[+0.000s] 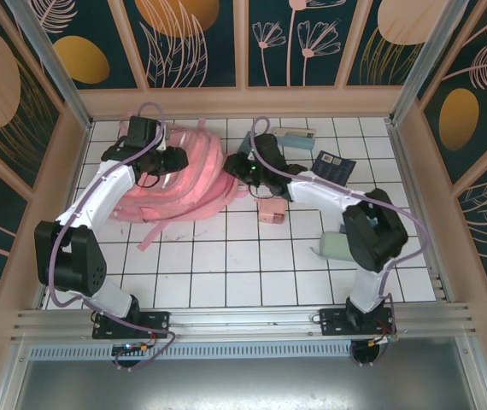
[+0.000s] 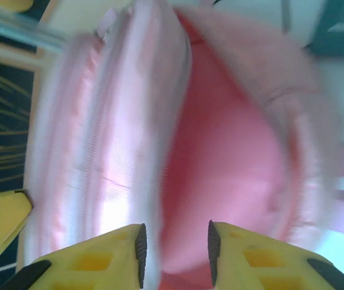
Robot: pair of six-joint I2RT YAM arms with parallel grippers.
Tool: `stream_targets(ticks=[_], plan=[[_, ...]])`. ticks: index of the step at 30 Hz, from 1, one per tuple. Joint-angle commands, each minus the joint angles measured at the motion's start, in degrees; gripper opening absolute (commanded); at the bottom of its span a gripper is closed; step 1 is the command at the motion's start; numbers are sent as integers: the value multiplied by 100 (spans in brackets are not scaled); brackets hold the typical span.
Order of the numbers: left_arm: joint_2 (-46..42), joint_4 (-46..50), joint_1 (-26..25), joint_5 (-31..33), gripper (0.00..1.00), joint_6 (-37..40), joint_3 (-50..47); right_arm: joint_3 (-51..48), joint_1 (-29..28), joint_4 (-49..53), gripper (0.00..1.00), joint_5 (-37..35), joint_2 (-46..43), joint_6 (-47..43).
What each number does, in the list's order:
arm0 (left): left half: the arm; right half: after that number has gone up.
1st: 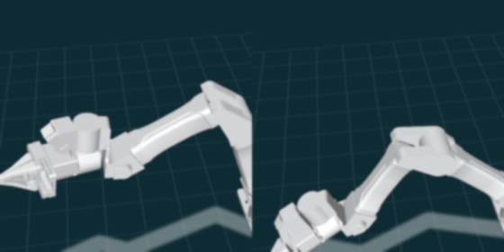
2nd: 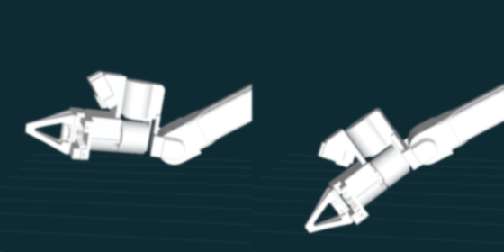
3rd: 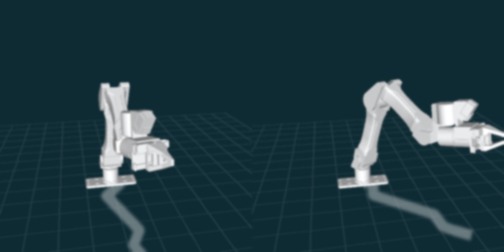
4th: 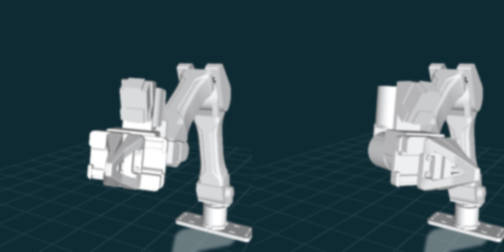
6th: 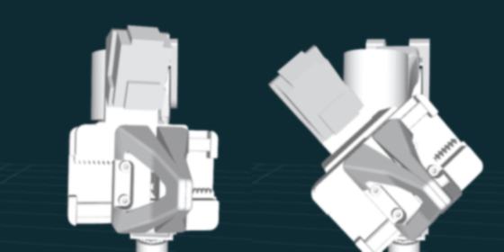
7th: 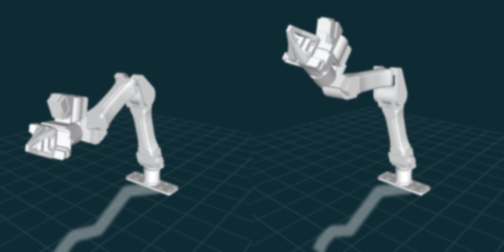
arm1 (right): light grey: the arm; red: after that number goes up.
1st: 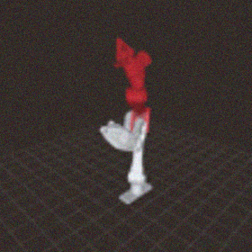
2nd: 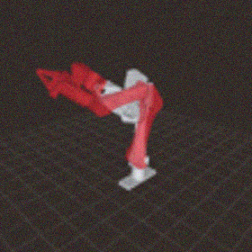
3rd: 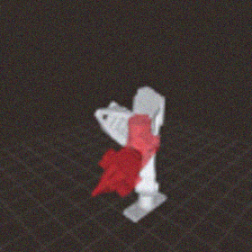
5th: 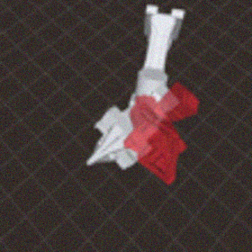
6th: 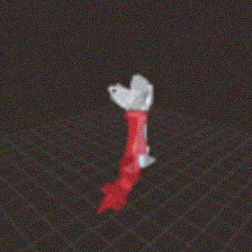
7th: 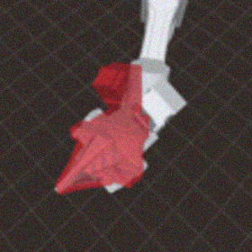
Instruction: Pack the student bag
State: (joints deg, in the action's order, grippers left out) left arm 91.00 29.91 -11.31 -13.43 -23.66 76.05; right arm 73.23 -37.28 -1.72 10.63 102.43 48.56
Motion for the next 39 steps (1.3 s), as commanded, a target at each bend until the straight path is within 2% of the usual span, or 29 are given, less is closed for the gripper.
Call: stream_targets(ticks=[1,3,5,10,17,23,30,34,39], plan=[[-12,-487,59,-303,52,-183,-79,-347,343,742,41,-798,-658,-494],[5,-707,48,-474,58,-346,-155,-574,561,947,49,-1109,-955,-628],[34,-940,-11,-588,61,-527,-213,-814,989,1095,50,-1243,-1195,-747],[312,-1134,-309,-494,62,-787,6,-1230,1828,1224,52,-1397,-1398,-1078],[977,-1514,-944,-519,61,-1139,423,-1210,2940,1364,61,-1522,-795,-1324],[1565,-1602,-1387,-525,58,-1231,1002,-845,3615,1428,63,-1470,-26,-1589],[2053,-1629,-1693,-523,58,-1299,1452,-61,4008,1716,65,-1235,944,-1921],[2307,-1617,-1773,-565,58,-1324,1605,420,3978,1962,63,-1174,1473,-2253],[2607,-1664,-1846,-647,58,-1356,1725,420,3767,1983,57,-825,1657,-2456]])
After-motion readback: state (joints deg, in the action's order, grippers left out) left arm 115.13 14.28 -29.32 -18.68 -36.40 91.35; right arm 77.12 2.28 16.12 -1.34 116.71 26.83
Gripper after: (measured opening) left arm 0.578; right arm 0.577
